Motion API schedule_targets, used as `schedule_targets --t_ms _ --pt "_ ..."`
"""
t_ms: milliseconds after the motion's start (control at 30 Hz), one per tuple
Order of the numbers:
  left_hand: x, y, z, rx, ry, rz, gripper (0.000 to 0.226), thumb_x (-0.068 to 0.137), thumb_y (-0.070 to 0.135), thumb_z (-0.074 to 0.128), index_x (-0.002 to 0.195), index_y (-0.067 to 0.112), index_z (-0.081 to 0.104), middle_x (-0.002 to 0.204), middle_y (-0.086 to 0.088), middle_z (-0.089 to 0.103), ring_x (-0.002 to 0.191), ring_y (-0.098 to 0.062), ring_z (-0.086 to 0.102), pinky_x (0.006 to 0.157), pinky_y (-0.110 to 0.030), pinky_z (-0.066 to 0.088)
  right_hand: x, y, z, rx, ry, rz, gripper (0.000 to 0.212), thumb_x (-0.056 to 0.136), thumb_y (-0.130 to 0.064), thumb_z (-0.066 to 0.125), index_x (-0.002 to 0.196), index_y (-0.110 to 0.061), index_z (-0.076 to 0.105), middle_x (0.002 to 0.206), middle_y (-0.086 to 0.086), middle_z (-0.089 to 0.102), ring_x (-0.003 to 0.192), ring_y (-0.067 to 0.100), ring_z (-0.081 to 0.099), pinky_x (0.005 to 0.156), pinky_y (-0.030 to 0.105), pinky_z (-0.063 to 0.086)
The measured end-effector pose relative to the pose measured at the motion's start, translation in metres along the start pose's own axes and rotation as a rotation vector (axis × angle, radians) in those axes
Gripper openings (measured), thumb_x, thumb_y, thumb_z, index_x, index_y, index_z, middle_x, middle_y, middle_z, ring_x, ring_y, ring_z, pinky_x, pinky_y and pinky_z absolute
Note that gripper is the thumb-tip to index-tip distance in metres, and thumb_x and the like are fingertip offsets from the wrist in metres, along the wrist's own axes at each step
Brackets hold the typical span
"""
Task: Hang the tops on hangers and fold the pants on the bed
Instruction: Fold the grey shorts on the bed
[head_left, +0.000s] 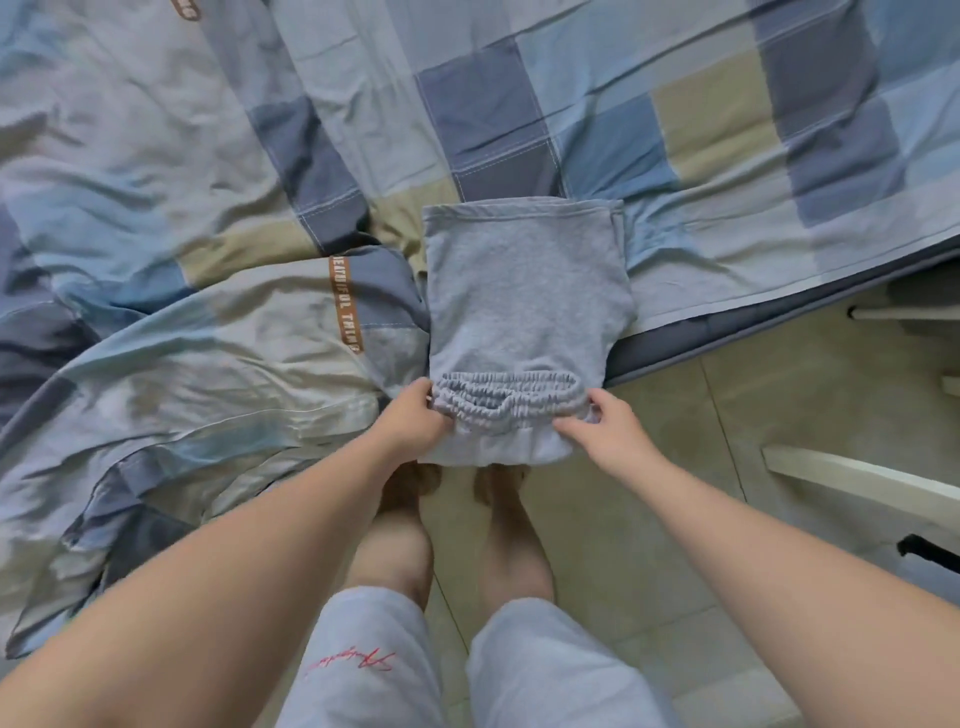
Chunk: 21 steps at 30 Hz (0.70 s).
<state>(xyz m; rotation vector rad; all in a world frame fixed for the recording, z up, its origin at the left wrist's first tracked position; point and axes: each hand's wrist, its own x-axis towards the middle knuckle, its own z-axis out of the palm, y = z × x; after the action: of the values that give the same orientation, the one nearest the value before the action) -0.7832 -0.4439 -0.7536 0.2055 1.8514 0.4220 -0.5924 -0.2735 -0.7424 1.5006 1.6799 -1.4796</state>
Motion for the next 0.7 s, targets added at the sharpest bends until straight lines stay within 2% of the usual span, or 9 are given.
schedule_targets --t_ms 33,100,200,267,367,433,500,567,700 --pt "0.009 0.013 -0.008 0.011 0.03 0.012 0.029 0.086 0.012 0.064 0.115 0.009 0.059 0.109 -0.007 0.067 0.102 -0.027 0.062 0.092 -0.042 0.051 0.015 -0.011 -0.007 0.0 0.037 -0.016 0.035 0.085 -0.027 0.078 0.111 -0.009 0.064 0.106 0.01 0.068 0.094 0.012 0.062 0.081 0.031 0.05" --pt "0.031 0.036 -0.021 -0.013 0.073 0.054 0.031 0.09 0.013 0.064 0.121 0.011 0.057 0.115 -0.006 0.064 0.106 -0.025 0.06 0.095 -0.041 0.05 0.038 -0.038 -0.021 -0.026 0.09 -0.06 0.045 0.088 -0.033 0.075 0.123 -0.01 0.059 0.117 0.002 0.061 0.107 0.018 0.058 0.087 0.033 0.046" --pt "0.063 0.068 -0.039 -0.07 0.136 0.116 0.029 0.093 0.016 0.062 0.122 0.014 0.057 0.113 -0.005 0.065 0.105 -0.024 0.062 0.094 -0.04 0.052 0.073 -0.073 -0.042 -0.035 0.155 -0.111 0.05 0.092 -0.034 0.07 0.133 -0.011 0.053 0.121 -0.003 0.052 0.113 0.014 0.051 0.089 0.028 0.04" --pt "0.086 0.087 -0.048 -0.131 0.19 0.155 0.026 0.095 0.018 0.06 0.12 0.016 0.058 0.109 -0.003 0.065 0.103 -0.023 0.064 0.093 -0.041 0.054 0.097 -0.094 -0.052 -0.006 0.211 -0.154 0.05 0.091 -0.035 0.071 0.132 -0.012 0.054 0.12 -0.002 0.054 0.113 0.017 0.054 0.093 0.03 0.044" --pt "0.122 0.106 -0.056 -0.207 0.296 0.208 0.027 0.096 0.023 0.06 0.123 0.017 0.058 0.111 -0.001 0.065 0.106 -0.021 0.064 0.096 -0.043 0.053 0.135 -0.114 -0.057 0.072 0.29 -0.19 0.047 0.088 -0.034 0.075 0.128 -0.018 0.055 0.117 0.005 0.059 0.11 0.024 0.061 0.097 0.041 0.051" --pt "0.14 0.108 -0.056 -0.209 0.363 0.209 0.038 0.096 0.026 0.061 0.132 0.016 0.054 0.118 0.0 0.063 0.113 -0.021 0.061 0.102 -0.042 0.049 0.15 -0.119 -0.055 0.144 0.317 -0.201 0.053 0.089 -0.026 0.074 0.136 -0.018 0.05 0.124 0.008 0.057 0.112 0.02 0.058 0.098 0.032 0.047" --pt "0.151 0.1 -0.051 -0.189 0.43 0.169 0.053 0.095 0.032 0.063 0.143 0.017 0.046 0.133 -0.003 0.059 0.126 -0.024 0.054 0.108 -0.043 0.043 0.16 -0.115 -0.051 0.173 0.328 -0.211 0.063 0.09 -0.02 0.073 0.145 -0.016 0.042 0.139 0.01 0.05 0.124 0.017 0.051 0.098 0.023 0.038" --pt "0.149 0.088 -0.043 -0.15 0.49 0.119 0.067 0.092 0.038 0.067 0.149 0.019 0.038 0.148 -0.005 0.048 0.137 -0.029 0.044 0.113 -0.046 0.037 0.159 -0.1 -0.044 0.154 0.343 -0.196 0.066 0.091 -0.022 0.071 0.149 -0.018 0.038 0.15 0.007 0.042 0.135 0.019 0.043 0.1 0.023 0.034" --pt "0.131 0.07 -0.022 -0.226 0.44 0.123 0.09 0.087 0.038 0.076 0.156 0.018 0.023 0.159 -0.005 0.031 0.145 -0.026 0.034 0.119 -0.046 0.031 0.145 -0.057 -0.034 0.069 0.443 -0.063 0.081 0.089 -0.043 0.069 0.155 -0.026 0.025 0.16 0.001 0.029 0.146 0.025 0.028 0.117 0.046 0.029"
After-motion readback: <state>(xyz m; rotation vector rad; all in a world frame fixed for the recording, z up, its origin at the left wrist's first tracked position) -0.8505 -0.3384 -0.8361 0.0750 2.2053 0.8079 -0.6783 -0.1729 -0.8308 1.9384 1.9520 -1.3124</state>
